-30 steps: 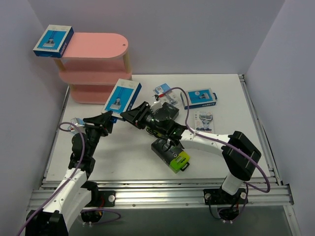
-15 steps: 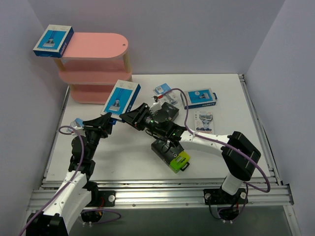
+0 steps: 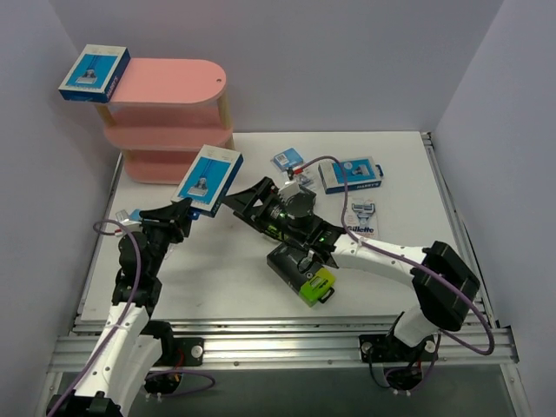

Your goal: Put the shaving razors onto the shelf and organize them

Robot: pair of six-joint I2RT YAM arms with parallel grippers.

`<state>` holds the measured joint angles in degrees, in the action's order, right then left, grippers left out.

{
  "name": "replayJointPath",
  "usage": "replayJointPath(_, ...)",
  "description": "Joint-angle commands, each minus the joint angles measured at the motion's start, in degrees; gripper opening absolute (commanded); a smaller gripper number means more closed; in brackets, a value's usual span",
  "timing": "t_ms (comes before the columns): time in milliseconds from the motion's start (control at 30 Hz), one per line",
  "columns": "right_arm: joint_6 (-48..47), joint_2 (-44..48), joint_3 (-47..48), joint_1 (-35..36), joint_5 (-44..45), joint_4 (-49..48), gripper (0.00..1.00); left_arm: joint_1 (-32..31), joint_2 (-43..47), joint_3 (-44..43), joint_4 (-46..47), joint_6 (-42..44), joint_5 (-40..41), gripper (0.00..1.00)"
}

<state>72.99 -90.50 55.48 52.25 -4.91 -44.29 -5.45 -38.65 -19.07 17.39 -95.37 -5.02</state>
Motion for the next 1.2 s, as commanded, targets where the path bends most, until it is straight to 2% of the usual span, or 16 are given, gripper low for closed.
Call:
replayJointPath(0, -1.62, 7.78, -3.27, -0.92, 3.32, 0.60, 0.73, 0.71, -0.19, -6.76, -1.91, 4.22, -1.05, 0.02)
replayJointPath(267, -3.11, 20.96, -11.80, -5.75, 4.55, 5.88, 0.76, 1.94, -5.28, -15.90, -5.25, 8.36, -3.24, 0.02)
replayJointPath(500, -9.00, 28.97, -12.86, -9.53, 6.93, 16.24, 0.80, 3.78, -12.67, -33.99, -11.58, 16.09, -4.92, 0.02)
replayJointPath(633, -10.50, 29.85, -13.73, -11.90, 5.53, 17.58, 0.82, 5.10, -16.97, -45.58, -15.01, 19.78, -3.60, 0.02)
replayJointPath(867, -10.41, 27.05, -16.63, -18.67, -2.46, 13.98, 0.83, 11.07, -27.59, -58.34, -20.02, 20.23, -0.70, 0.02)
replayJointPath(1167, -10.94, 21.86, -17.25, -25.61, -10.47, 8.79, 0.83, 14.24, -37.45, -66.44, -21.17, 20.75, 2.64, 0.02)
